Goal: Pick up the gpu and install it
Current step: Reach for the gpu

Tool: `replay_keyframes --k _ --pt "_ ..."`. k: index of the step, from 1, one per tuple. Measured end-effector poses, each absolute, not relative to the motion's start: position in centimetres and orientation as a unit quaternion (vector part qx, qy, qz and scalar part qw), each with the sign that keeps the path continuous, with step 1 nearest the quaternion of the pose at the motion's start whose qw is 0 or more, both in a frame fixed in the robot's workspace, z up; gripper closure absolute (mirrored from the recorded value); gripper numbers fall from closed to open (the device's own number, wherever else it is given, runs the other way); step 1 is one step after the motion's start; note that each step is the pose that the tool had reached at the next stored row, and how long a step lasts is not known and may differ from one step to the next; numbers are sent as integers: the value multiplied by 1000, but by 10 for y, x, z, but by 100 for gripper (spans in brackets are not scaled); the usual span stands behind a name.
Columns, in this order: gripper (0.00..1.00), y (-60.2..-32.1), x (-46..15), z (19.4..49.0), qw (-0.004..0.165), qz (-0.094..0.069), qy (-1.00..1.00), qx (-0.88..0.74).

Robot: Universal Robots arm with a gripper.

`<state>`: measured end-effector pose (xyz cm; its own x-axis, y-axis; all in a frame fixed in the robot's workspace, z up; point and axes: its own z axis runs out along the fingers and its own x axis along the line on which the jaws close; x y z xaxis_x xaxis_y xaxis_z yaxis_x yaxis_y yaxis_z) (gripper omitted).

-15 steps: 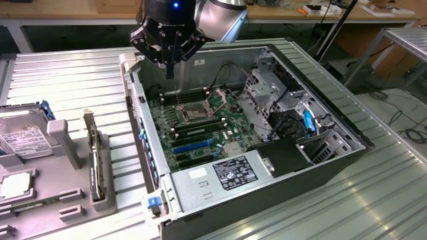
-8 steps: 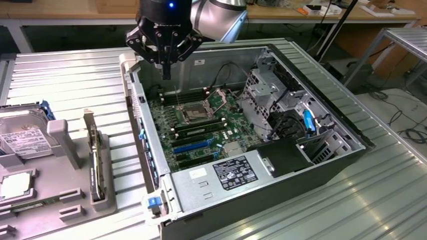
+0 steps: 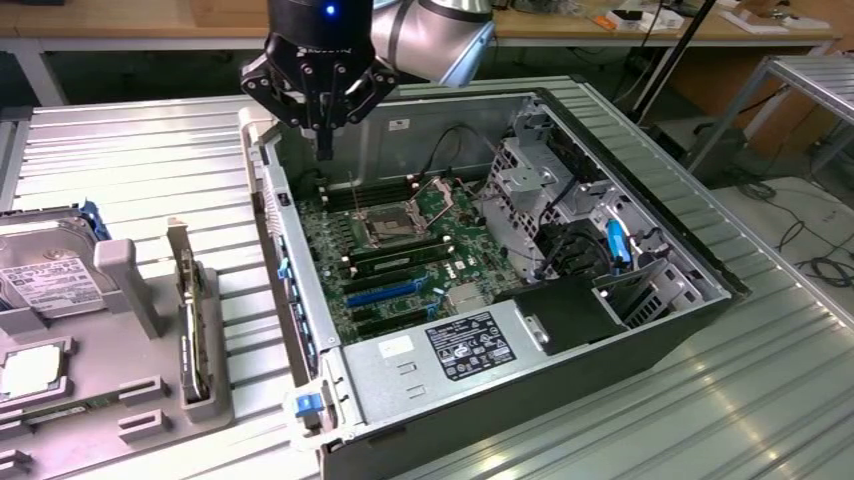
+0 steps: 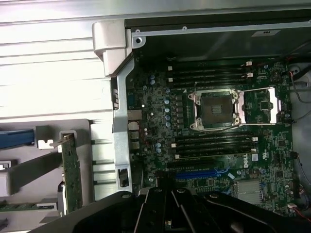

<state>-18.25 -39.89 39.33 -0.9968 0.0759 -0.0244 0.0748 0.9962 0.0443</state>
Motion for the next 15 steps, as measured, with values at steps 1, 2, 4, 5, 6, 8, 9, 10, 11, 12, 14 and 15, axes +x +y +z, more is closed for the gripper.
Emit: replay_keyframes --k 1,2,4,5,6,8,9,10,11,12,14,15 --pt "89 -399 -183 393 13 22 999 38" --pt "89 -399 -185 393 13 22 999 38" --pt "89 -399 -186 393 13 22 999 38" --pt "89 -399 -187 393 13 22 999 38" --pt "89 -399 -188 393 13 22 999 38" --pt "89 -399 -191 393 13 22 999 38" --pt "89 -399 -191 393 13 22 999 38" --pt "89 -399 -194 393 13 22 999 38" --pt "89 -399 -196 393 13 22 999 38" --pt "89 -399 -197 393 13 22 999 38" --pt "89 -399 -200 393 13 22 999 38" --pt "89 -399 -201 393 13 22 999 38"
